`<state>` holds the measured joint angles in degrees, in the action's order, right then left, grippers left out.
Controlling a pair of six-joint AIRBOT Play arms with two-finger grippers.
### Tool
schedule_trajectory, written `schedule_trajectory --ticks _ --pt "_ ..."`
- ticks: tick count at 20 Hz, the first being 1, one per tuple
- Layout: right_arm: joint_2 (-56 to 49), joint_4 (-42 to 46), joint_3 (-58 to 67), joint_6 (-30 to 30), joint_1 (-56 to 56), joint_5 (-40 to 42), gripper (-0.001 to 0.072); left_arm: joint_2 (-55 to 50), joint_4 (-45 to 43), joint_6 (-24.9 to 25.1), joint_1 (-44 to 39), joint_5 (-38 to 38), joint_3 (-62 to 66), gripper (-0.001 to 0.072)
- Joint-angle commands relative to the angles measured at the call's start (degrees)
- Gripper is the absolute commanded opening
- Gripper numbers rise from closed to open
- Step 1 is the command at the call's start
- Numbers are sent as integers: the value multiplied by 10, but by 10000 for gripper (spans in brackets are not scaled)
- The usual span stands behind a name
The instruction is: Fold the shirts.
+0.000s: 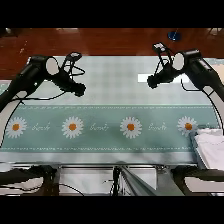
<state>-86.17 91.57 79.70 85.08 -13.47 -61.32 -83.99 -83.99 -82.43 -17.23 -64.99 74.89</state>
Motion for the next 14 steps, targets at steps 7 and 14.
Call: schedule_trajectory --ticks 7,14 --pt "0 4 0 2 -2 33 549 -4 15 -19 -3 96 3 535" --pt "0 5 0 2 -2 33 549 -5 15 -18 -3 95 3 536"
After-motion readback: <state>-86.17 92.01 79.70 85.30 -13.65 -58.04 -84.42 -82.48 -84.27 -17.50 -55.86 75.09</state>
